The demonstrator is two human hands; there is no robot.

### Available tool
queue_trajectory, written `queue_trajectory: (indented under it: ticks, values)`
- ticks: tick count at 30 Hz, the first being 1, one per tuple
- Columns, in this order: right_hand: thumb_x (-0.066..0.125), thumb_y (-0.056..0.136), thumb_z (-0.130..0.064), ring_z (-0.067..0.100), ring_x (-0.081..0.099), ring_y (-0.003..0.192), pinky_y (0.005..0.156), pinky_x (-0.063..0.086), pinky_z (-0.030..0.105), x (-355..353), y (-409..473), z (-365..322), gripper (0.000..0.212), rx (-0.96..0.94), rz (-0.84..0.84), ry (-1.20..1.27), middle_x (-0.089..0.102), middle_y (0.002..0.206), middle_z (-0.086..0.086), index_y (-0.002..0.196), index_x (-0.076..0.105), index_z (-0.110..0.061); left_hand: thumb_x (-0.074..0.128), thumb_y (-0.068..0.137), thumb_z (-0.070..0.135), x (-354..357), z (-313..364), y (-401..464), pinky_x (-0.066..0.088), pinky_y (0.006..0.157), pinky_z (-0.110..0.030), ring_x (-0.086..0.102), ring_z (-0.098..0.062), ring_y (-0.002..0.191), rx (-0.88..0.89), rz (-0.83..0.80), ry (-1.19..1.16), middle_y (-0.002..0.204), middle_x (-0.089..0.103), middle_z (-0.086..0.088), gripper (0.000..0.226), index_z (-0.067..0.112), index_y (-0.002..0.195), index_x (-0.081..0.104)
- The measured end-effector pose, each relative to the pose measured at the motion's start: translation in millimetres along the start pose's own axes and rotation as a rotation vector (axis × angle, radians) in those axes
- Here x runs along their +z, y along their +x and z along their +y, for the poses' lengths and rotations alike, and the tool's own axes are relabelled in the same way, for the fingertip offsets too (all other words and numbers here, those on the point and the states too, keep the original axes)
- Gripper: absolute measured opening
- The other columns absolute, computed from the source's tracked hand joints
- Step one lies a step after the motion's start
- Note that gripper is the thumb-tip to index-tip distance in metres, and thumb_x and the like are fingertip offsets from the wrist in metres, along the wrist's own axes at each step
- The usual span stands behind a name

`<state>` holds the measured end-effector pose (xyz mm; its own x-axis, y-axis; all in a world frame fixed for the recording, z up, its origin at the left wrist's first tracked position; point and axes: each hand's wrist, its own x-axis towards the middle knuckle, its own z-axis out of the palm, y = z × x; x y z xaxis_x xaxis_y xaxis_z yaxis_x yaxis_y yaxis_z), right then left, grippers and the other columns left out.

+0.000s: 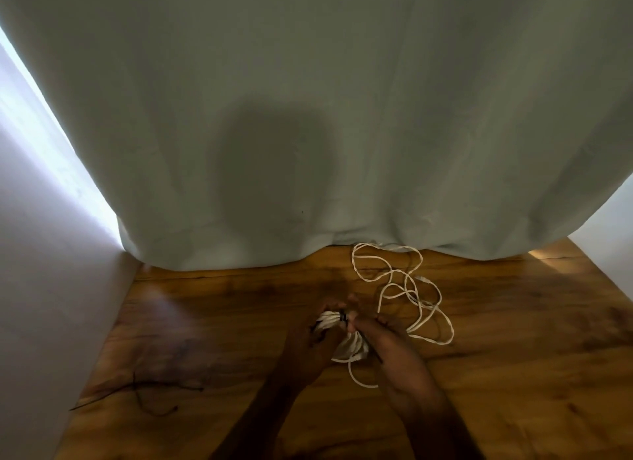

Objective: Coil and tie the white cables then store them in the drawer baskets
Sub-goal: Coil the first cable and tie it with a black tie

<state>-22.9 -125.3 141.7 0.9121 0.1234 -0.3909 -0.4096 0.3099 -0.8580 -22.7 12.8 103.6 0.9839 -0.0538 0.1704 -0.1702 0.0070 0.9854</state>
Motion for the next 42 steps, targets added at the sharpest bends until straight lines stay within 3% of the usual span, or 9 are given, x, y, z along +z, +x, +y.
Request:
queue_trajectory:
  ticks: [4,8,11,16,19,22,28,35,42]
  values:
    - [0.068,0.087,-0.021,0.033,0.070,0.106,0.107,0.047,0.051,-1.1,-0.8,-2.2,0.027,0.129,0.037,0.063,0.075,0.109,0.017,0.108,0.075,-0.005,0.066,0.093,0.019,-2.3,-0.6,1.1,0.053,0.071,-0.019,0.069,-0.005,0.080,-0.023,0.016,0.167,0.088,0.072,0.013,0.019,0.037,0.089,0.070]
    - [0.057,0.099,-0.031,0.020,0.074,0.081,0.078,0.055,0.039,-0.8,-0.7,-15.8,0.032,0.148,0.063,0.065,0.077,0.092,0.009,0.101,0.073,-0.003,0.063,0.095,0.017,-0.8,-2.2,3.5,0.051,0.066,-0.015,0.068,-0.005,0.076,-0.041,0.014,0.279,0.084,0.070,0.013,0.014,0.027,0.086,0.066]
    - [0.054,0.099,-0.034,0.013,0.071,0.098,0.089,0.052,0.041,-6.8,2.9,-19.3,0.031,-0.089,0.143,-0.123,0.077,0.101,-0.001,0.099,0.076,-0.012,0.064,0.093,0.013,0.4,-3.8,3.1,0.051,0.062,-0.019,0.068,-0.010,0.071,-0.145,0.073,0.241,0.078,0.069,0.003,0.011,0.016,0.083,0.068]
    - [0.066,0.093,-0.004,0.009,0.070,0.102,0.093,0.056,0.035,-15.4,5.2,-12.3,0.025,-0.482,0.079,-0.424,0.076,0.105,-0.004,0.112,0.068,-0.019,0.062,0.093,0.008,2.4,0.8,5.7,0.045,0.058,-0.018,0.060,0.000,0.058,-0.214,0.073,0.122,0.060,0.063,0.013,0.019,0.018,0.077,0.066]
    - [0.066,0.094,-0.007,0.005,0.064,0.112,0.091,0.051,0.019,-21.5,11.0,-5.0,0.031,-0.745,-0.002,-0.661,0.068,0.120,-0.010,0.117,0.070,-0.027,0.061,0.094,0.009,3.6,5.7,6.2,0.044,0.058,-0.021,0.057,0.000,0.052,-0.204,0.046,0.071,0.054,0.062,0.011,0.019,0.015,0.077,0.066]
    - [0.066,0.094,-0.018,0.013,0.057,0.124,0.097,0.048,0.022,-32.4,21.7,-4.6,0.027,-0.907,-0.058,-0.801,0.056,0.138,-0.005,0.117,0.074,-0.027,0.065,0.086,0.021,4.0,10.4,4.6,0.048,0.058,-0.030,0.058,-0.007,0.050,-0.174,-0.010,-0.045,0.052,0.061,0.004,0.017,0.015,0.071,0.067]
    - [0.058,0.095,-0.027,0.012,0.059,0.121,0.093,0.053,0.045,-45.2,34.2,5.1,0.028,-0.930,-0.106,-0.855,0.062,0.133,-0.013,0.116,0.075,-0.024,0.065,0.079,0.031,5.2,20.1,6.4,0.044,0.052,-0.022,0.053,-0.007,0.045,-0.143,-0.060,-0.222,0.050,0.056,0.004,0.023,0.009,0.072,0.065]
    - [0.074,0.088,-0.004,0.013,0.072,0.089,0.077,0.057,0.045,-36.7,28.2,0.8,0.022,-0.818,-0.268,-0.775,0.075,0.095,-0.010,0.103,0.076,-0.019,0.067,0.076,0.025,4.5,16.8,1.4,0.046,0.054,-0.034,0.055,-0.018,0.058,-0.017,0.043,-0.161,0.067,0.055,-0.004,0.018,0.017,0.089,0.057]
    - [0.066,0.095,-0.007,0.022,0.075,0.093,0.081,0.060,0.050,-44.5,31.9,8.1,0.020,-0.576,-0.326,-0.667,0.078,0.102,0.002,0.111,0.076,-0.013,0.069,0.072,0.035,7.2,7.6,-2.8,0.057,0.078,-0.042,0.071,-0.030,0.088,-0.133,0.032,-0.132,0.089,0.074,-0.010,0.025,0.021,0.091,0.076]
